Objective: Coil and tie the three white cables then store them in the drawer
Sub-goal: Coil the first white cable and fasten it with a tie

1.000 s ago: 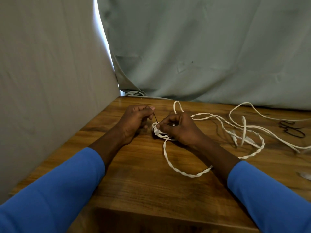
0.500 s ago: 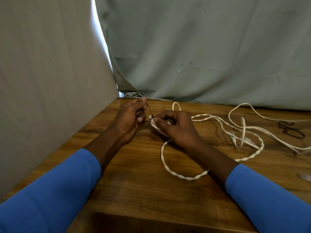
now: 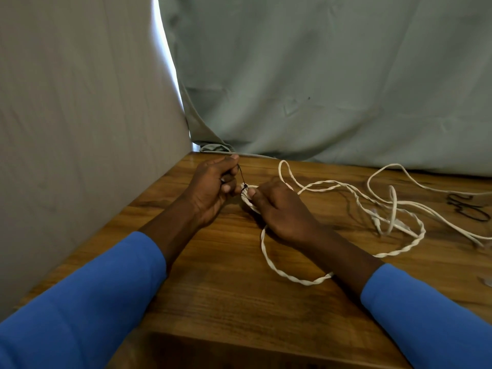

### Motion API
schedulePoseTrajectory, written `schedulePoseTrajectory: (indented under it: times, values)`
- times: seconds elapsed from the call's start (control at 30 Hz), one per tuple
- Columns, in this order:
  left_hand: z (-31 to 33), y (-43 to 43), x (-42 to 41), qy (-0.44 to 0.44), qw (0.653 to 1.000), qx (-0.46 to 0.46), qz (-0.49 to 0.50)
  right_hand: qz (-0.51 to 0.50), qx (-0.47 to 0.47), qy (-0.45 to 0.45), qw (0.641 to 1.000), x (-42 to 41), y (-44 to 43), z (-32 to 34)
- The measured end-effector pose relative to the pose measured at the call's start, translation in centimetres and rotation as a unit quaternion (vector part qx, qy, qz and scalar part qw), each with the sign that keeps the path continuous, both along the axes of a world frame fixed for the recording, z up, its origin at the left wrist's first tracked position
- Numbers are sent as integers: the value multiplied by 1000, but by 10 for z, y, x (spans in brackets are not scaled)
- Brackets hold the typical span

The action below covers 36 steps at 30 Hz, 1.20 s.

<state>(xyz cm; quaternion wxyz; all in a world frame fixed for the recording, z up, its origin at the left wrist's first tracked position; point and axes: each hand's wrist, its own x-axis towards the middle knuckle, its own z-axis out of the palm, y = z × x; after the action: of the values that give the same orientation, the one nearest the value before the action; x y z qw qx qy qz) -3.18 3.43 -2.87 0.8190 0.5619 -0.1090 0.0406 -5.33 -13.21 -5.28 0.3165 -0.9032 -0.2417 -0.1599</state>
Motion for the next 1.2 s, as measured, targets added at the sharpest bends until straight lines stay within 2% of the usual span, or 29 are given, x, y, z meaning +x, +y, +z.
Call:
schedulePoseTrajectory:
  times: [0.17,0.27,0.57,0.63,0.77,0.93,1.1,1.2]
  values:
    - [4,7,0,-18,999,-4,48,-38,-120,-5,992,-3,3,6]
    - [5,9,-1,-25,998,-7,53,-49,-144,-26,988,-7,3,9]
    - [5,0,-4,-50,999,9,20,-40,-16,-91,995,-7,8,5]
    - [6,-1,-6,-55,998,20,34,-55,16,-128,990,-9,9,7]
    - [7,-6,-8,-76,993,42,78,-88,20,-186,978,-8,7,10]
    - [9,-8,-6,-81,982,34,164,-88,73,-156,981,-11,12,12]
    - [8,-7,-8,-104,977,51,178,-83,85,-119,986,-13,15,10]
    - [10,-1,-6,-125,969,76,200,-60,139,-83,985,-9,13,9]
